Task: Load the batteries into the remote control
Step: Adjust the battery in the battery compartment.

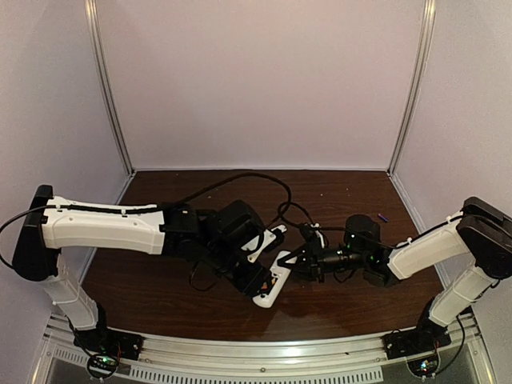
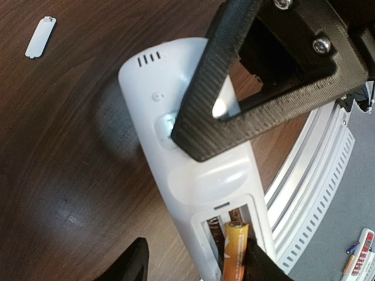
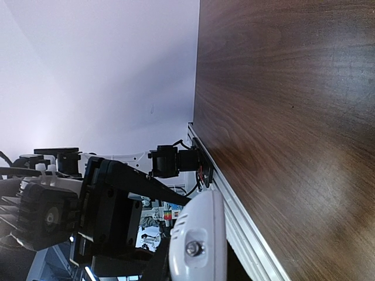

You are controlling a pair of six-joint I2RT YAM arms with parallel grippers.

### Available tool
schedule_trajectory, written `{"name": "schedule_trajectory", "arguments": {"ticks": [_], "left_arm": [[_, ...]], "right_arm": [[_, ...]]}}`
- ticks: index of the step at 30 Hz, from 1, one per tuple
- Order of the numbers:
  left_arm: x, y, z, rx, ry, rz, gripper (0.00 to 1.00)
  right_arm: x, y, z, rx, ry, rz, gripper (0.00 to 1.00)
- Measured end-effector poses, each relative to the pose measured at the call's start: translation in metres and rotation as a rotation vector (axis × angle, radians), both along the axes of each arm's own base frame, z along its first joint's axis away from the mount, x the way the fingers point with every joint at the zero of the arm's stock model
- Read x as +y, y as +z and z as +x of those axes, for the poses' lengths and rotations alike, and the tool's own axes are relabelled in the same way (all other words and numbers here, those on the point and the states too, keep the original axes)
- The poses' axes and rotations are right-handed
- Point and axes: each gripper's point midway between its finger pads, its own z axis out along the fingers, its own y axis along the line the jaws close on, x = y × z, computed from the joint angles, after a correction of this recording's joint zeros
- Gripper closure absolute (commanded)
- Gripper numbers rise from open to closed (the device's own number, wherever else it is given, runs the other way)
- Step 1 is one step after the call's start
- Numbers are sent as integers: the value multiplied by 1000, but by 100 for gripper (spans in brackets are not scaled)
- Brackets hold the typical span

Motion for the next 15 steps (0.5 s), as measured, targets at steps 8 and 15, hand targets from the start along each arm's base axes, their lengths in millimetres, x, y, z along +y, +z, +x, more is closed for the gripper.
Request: {"name": "schedule_trajectory", "arguments": {"ticks": [8, 15], "left_arm": [[2, 6, 2, -10, 12, 14, 46], [2, 15, 4, -19, 16, 18, 54]], "right_arm": [[-1, -3, 1, 1, -5, -10, 100], [-3, -10, 3, 17, -24, -38, 100]]}}
